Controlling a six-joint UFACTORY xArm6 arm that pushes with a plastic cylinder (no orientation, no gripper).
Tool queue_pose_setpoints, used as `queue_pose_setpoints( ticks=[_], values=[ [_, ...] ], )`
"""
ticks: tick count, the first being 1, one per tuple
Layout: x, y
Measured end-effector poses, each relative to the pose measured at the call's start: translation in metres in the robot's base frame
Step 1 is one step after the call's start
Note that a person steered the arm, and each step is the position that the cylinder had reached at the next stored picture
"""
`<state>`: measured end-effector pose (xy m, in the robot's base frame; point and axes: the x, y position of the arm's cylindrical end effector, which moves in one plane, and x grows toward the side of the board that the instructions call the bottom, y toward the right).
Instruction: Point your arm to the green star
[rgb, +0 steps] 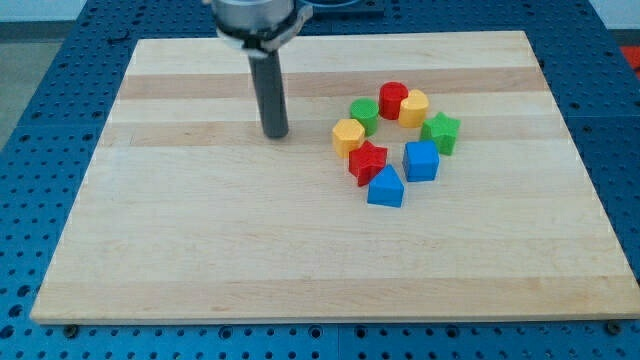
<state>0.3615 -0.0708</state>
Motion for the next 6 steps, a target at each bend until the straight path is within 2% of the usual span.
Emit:
queue_pose_setpoints(
  ticks=[1, 2, 3, 4, 5, 6],
  values=[
    [-0.061, 0.017],
    [-0.086, 0.069],
    [-0.084, 0.152],
    [-0.078, 0.236],
    [-0.040, 0.300],
    [0.012, 0.313]
  ],
)
